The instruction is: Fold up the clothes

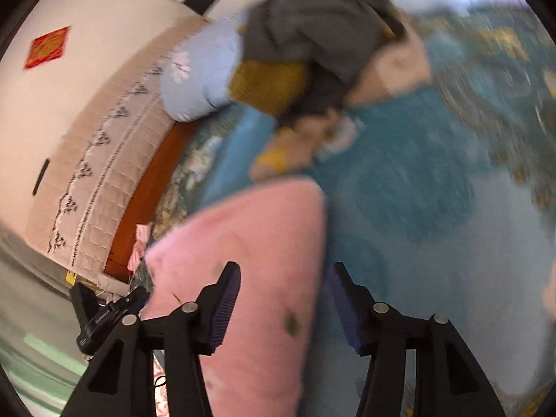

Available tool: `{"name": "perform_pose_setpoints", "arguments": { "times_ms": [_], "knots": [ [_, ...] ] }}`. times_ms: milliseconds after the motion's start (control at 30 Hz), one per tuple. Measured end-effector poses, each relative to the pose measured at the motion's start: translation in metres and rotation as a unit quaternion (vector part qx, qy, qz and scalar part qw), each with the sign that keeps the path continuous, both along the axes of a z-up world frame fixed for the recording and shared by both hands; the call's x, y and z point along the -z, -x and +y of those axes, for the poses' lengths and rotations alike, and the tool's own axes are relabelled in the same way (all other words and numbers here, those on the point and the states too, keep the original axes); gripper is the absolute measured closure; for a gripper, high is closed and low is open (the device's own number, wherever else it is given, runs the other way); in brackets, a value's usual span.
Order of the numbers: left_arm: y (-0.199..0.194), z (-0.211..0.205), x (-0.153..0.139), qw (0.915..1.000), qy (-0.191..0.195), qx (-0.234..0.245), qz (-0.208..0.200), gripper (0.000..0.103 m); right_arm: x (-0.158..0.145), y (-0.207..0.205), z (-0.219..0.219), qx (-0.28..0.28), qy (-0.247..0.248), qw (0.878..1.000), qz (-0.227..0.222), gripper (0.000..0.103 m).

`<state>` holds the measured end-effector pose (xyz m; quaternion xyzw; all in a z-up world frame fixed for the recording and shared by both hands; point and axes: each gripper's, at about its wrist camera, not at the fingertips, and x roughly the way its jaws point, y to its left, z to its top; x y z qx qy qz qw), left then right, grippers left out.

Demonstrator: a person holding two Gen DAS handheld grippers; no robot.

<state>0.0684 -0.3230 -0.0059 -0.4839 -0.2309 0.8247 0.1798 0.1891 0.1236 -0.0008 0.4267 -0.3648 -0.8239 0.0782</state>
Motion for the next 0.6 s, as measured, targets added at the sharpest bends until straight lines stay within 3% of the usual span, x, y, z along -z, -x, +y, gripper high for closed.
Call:
{"name": "perform_pose_setpoints", "arguments": {
  "times_ms": [133, 200, 367, 600],
  "knots": [
    [-0.001, -0.014, 0.022, 0.9962, -0.083, -0.013, -0.021, 0.047, 0.032, -0.01, 0.006, 0.02, 0.057, 0.997, -0.041, 0.035],
    [0.002, -0.016, 0.028, 0.994, -0.104, -0.008, -0.031, 0.043, 0.04, -0.011, 0.008, 0.027, 0.088, 0.995, -0.045, 0.031],
    [0.007, -0.013, 0.037, 0.9897, -0.137, 0.007, -0.039, 0.035, 0.044, -0.009, -0.004, 0.021, 0.128, 0.991, -0.038, 0.021],
    [0.014, 0.009, 0.045, 0.9889, -0.123, 0.064, -0.054, 0.029, 0.04, -0.01, -0.03, -0.003, 0.11, 0.993, -0.03, 0.014]
  ]
}}
